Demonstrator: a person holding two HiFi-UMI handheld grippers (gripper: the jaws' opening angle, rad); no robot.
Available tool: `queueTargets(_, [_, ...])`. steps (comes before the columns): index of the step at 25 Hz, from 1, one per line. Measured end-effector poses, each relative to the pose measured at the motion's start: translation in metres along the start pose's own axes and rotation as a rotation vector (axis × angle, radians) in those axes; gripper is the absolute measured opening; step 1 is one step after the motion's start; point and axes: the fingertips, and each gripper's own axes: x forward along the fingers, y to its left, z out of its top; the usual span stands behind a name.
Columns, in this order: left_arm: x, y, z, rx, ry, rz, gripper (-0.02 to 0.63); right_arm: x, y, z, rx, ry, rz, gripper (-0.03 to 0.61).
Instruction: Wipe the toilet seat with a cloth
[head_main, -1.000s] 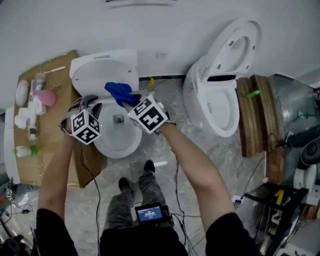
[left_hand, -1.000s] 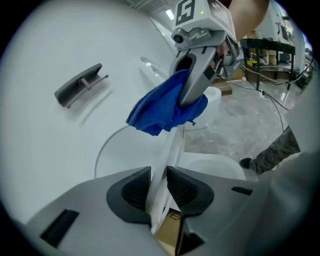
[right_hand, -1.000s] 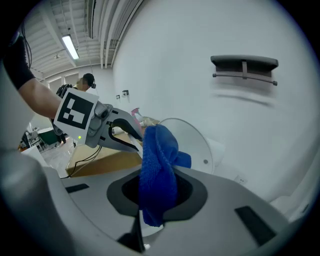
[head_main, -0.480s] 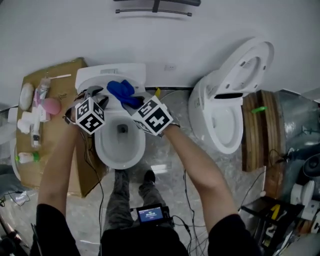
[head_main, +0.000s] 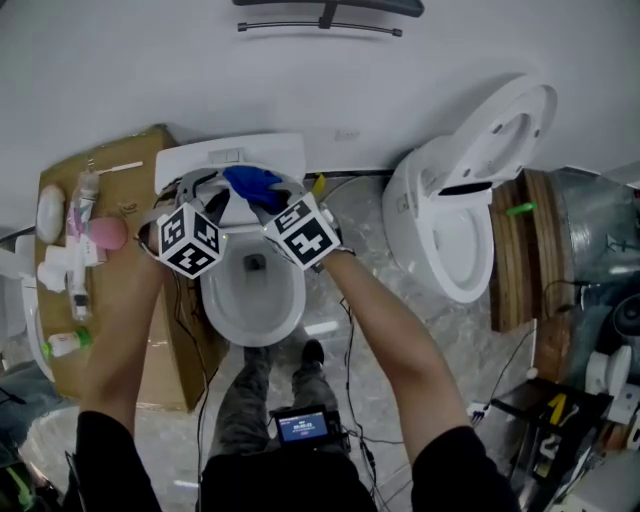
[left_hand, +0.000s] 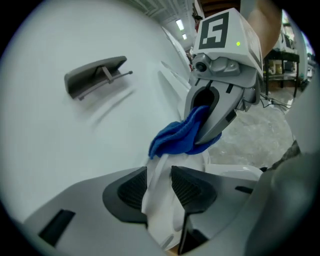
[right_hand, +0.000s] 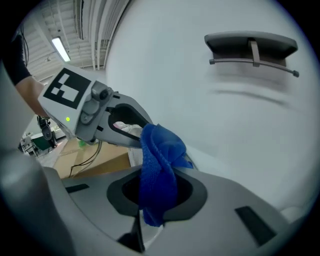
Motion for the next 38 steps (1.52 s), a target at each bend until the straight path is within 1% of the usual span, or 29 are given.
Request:
queueTargets(2, [-0.008, 0.009, -0.002, -0.011, -0.027, 0.033, 0.143, 0.006, -0.006, 0.003, 0.002, -0.003, -0.028, 0.054])
queueTargets(5, [-0.017, 0.011, -0.009, -0.011, -0.052, 0.044, 0.139, 0.013, -0.012, 0.006, 0.010, 0.001, -0.042, 0.054])
queueTargets(8, [-0.018, 0.007, -0.020, -0.014, -0.039, 0.038, 0.100, 0.018, -0.012, 0.007, 0.009, -0.002, -0.042, 0.054])
queueTargets(10, [-0.010, 0.001, -0.033, -0.032, -0.010, 0.029, 0.092, 0.020, -0.011, 0.007, 0.018, -0.009, -0.042, 0.054])
queueTargets(13, [-0.001, -0.001, -0.051, -0.089, 0.025, 0.027, 0.092, 0.021, -0.011, 0.007, 0.027, -0.020, -0.043, 0.054])
queueTargets(16, [-0.002, 0.000, -0.057, -0.165, 0.013, 0.027, 0.092, 0.023, -0.011, 0.008, 0.032, -0.033, -0.040, 0.054])
queueTargets(21, [-0.010, -0.011, -0.061, -0.257, -0.002, 0.037, 0.092, 0.027, -0.011, 0.012, 0.041, -0.057, -0.030, 0.054])
queueTargets(27, [-0.024, -0.035, -0.072, -0.337, -0.024, 0.068, 0.092, 0.036, -0.001, 0.021, 0.036, -0.097, -0.008, 0.054])
queueTargets(36, [-0.036, -0.082, -0.107, -0.464, -0.031, 0.105, 0.092, 0.052, 0.017, 0.035, 0.000, -0.164, -0.002, 0.054])
queueTargets(38, [-0.037, -0.092, -0.115, -0.481, -0.030, 0.110, 0.092, 0.056, 0.030, 0.043, -0.045, -0.178, 0.023, 0.054])
